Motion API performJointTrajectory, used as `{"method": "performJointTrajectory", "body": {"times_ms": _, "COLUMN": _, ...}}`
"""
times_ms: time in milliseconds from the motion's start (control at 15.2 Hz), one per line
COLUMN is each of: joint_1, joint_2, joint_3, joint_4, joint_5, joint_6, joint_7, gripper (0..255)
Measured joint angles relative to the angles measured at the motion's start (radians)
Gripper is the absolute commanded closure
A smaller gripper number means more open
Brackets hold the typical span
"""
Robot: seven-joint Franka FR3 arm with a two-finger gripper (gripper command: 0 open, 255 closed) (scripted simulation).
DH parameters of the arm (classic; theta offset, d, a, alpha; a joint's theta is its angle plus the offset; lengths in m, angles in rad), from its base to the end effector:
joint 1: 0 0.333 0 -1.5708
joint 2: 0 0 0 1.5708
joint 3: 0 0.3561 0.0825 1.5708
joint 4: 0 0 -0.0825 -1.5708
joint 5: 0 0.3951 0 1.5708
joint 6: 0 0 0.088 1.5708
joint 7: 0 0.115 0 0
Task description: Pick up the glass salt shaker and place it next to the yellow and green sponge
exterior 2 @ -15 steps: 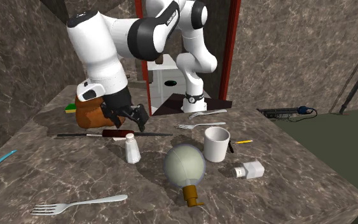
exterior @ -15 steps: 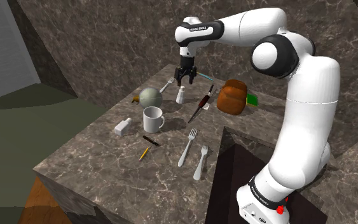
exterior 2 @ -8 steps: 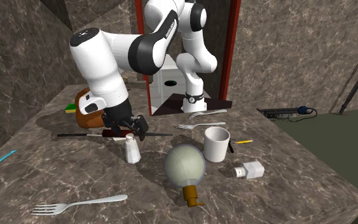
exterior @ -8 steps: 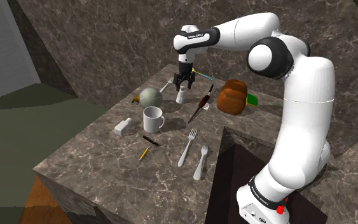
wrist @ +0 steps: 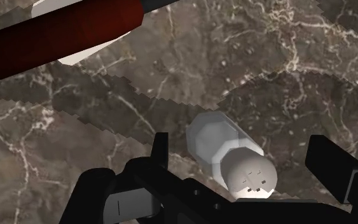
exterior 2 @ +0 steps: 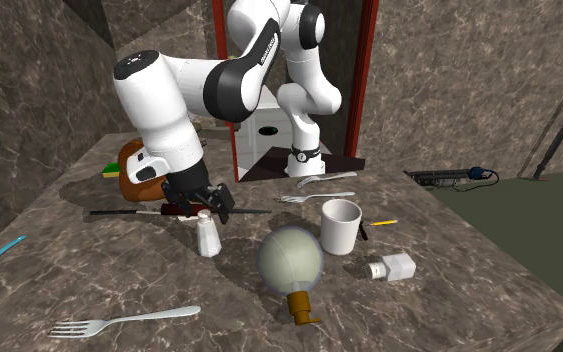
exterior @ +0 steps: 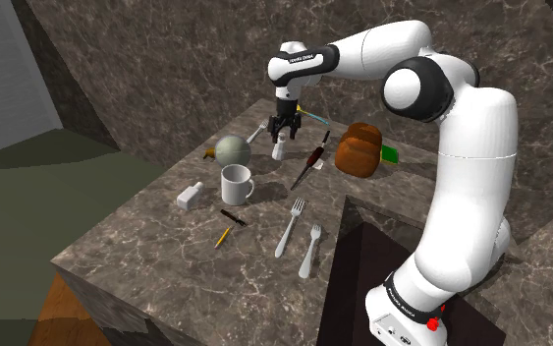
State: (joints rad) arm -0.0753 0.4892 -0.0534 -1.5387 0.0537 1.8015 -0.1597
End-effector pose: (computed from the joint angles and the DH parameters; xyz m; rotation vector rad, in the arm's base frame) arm 0.6866 -0.0784 0.3768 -3.0659 -0.0248 0.3381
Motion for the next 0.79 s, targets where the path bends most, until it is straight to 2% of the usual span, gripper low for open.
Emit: {"method": "performJointTrajectory", "body": {"times_ms": 792, "joint_1": 0.0, "joint_2": -0.004, "joint_3": 0.0, "joint_4": 0.009, "joint_5": 0.0, "joint_6": -0.013, "joint_7": 0.0, "gripper": 255}}
